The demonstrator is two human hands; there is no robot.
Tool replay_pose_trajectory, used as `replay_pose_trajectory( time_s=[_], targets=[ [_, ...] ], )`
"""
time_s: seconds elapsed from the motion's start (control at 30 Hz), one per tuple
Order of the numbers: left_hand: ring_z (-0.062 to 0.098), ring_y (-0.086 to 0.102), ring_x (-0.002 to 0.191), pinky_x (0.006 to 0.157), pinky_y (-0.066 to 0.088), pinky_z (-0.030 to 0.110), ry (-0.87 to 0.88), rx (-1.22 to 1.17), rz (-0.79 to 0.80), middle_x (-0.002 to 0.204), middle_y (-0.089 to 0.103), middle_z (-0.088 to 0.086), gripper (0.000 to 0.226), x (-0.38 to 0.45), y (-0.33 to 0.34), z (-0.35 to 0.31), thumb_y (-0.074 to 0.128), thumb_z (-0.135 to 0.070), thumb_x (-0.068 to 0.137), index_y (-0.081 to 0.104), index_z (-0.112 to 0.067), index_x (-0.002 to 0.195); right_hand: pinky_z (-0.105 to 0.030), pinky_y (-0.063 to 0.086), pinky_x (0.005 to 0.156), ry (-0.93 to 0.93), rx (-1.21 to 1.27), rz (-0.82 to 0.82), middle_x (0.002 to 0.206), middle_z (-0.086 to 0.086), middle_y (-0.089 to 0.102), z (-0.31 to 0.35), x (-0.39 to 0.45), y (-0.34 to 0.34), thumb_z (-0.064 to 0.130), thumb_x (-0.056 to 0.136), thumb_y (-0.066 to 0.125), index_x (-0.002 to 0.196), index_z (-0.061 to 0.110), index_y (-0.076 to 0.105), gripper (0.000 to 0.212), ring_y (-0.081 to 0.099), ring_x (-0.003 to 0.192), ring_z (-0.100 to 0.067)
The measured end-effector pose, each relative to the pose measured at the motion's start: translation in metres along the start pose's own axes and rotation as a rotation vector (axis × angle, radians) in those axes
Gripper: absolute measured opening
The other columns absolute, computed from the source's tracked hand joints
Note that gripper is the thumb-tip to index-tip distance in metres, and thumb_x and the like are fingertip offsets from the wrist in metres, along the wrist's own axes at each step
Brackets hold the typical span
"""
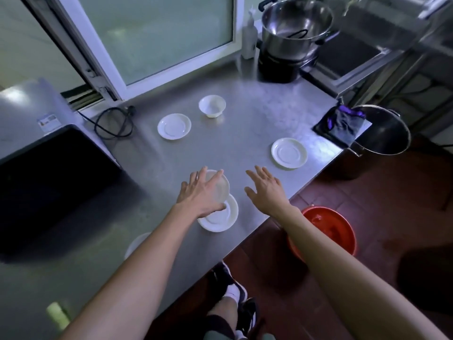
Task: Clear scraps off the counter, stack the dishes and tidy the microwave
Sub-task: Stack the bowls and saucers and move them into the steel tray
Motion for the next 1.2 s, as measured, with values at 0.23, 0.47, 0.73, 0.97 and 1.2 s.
replay_pose_trajectory(
  time_s=[0.23,0.47,0.73,0.97,1.2],
  targets=[
    [0.031,0.017,0.144,0.111,0.03,0.052,-0.062,-0.123,-0.03,0.161,0.01,0.005,0.107,0.066,-0.023,0.033,0.068,-0.073,0.069,0.008,-0.044,0.154,-0.044,0.019,0.119,-0.09,-0.127,0.058,0.166,-0.005,0.014,0.018,0.085,-0.014,0.041,0.103,0.045,0.154,0.025,0.026,0.057,0.012,0.153,-0.024],
    [0.032,0.02,0.144,0.11,0.032,0.052,-0.155,-0.141,-0.026,0.162,0.012,0.007,0.107,0.097,-0.047,0.076,0.065,-0.077,0.069,0.01,-0.042,0.155,-0.043,0.021,0.118,-0.169,-0.166,0.061,0.166,-0.004,0.015,0.048,0.16,-0.031,0.044,0.102,0.046,0.154,0.026,0.026,0.059,0.014,0.153,-0.024],
    [0.033,0.026,0.139,0.104,0.036,0.051,-0.269,-0.138,-0.053,0.157,0.013,0.003,0.108,0.143,-0.066,0.104,0.064,-0.078,0.069,0.012,-0.039,0.154,-0.046,0.027,0.115,-0.303,-0.185,0.073,0.165,-0.006,0.018,0.073,0.256,-0.031,0.043,0.098,0.054,0.15,0.023,0.029,0.061,0.018,0.151,-0.028],
    [0.03,0.024,0.14,0.105,0.037,0.05,-0.387,-0.153,0.001,0.154,0.014,0.002,0.108,0.188,-0.062,0.111,0.064,-0.077,0.069,0.01,-0.041,0.155,-0.046,0.027,0.114,-0.359,-0.199,0.125,0.165,-0.008,0.016,0.065,0.345,-0.032,0.046,0.094,0.059,0.153,0.024,0.026,0.071,0.014,0.152,-0.029],
    [0.027,0.017,0.144,0.11,0.034,0.049,-0.483,-0.214,0.029,0.159,0.011,0.002,0.107,0.227,-0.061,0.111,0.064,-0.075,0.069,0.009,-0.042,0.155,-0.05,0.025,0.114,-0.43,-0.276,0.178,0.166,-0.007,0.006,0.062,0.4,-0.018,0.059,0.089,0.057,0.153,0.03,0.02,0.08,0.004,0.152,-0.031]
  ],
)
Point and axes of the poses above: each hand's wrist, its own x-axis towards the middle knuckle, its own y-axis out of the palm, z = x × y, the point moved 9 cm from there along x, towards the middle knuckle
